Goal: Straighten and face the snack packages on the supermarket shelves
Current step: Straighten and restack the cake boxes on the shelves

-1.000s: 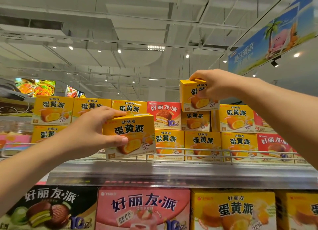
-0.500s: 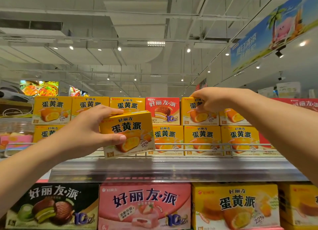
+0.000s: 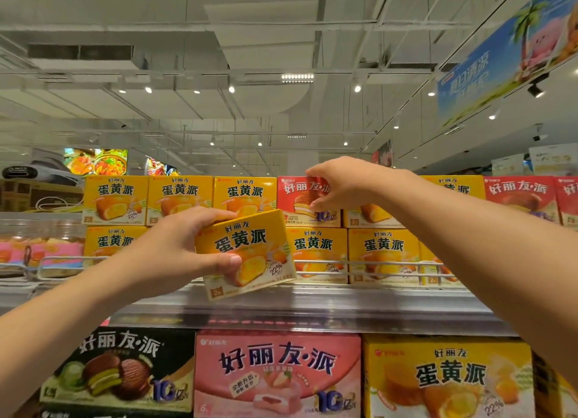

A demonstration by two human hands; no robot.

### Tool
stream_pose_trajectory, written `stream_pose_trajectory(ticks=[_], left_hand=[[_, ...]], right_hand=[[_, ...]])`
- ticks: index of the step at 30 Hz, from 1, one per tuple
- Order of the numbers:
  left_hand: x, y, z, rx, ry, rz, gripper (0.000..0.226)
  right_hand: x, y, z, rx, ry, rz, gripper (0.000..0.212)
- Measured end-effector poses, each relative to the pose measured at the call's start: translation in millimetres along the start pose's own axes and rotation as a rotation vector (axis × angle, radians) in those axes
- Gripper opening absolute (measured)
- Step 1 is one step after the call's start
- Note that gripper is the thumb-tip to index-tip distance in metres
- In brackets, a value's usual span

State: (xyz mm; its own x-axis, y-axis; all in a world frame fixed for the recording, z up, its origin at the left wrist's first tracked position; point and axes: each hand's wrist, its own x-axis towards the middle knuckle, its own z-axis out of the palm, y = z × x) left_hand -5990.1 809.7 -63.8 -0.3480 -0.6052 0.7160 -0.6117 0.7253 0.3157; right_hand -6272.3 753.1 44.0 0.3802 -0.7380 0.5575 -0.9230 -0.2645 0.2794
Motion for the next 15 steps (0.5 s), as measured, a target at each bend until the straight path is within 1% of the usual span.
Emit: stream_pose_trajectory(ticks=[2, 5, 6, 9, 11, 13, 15], left_hand=[[-1, 0, -1, 0.006, 0.003, -0.004, 0.072], [-5, 0, 0, 0.016, 0.007, -0.011, 0.076], [-7, 0, 0, 0.015, 0.003, -0.009, 0.074], [-14, 3, -2, -0.001, -0.006, 0.005, 0.057], [-20, 6, -5, -0.006, -0.016, 0.012, 0.053], [-27, 9, -7, 0.002, -0.021, 0.019, 0.054], [-33, 10, -11, 0.021, -0.015, 0.031, 0.055]], right_hand=[[-2, -5, 0, -0.043, 0.056, -0.004, 0.068], [-6, -8, -1, -0.004, 0.125, 0.006, 0.065], [-7, -8, -2, 0.009, 0.133, 0.006, 0.062], [-13, -10, -3, 0.052, 0.115, 0.029, 0.058], [-17, -11, -3, 0.008, 0.158, 0.020, 0.060], [-21, -12, -5, -0.065, 0.227, -0.016, 0.066], [-26, -16, -11, -0.096, 0.254, -0.044, 0.070]])
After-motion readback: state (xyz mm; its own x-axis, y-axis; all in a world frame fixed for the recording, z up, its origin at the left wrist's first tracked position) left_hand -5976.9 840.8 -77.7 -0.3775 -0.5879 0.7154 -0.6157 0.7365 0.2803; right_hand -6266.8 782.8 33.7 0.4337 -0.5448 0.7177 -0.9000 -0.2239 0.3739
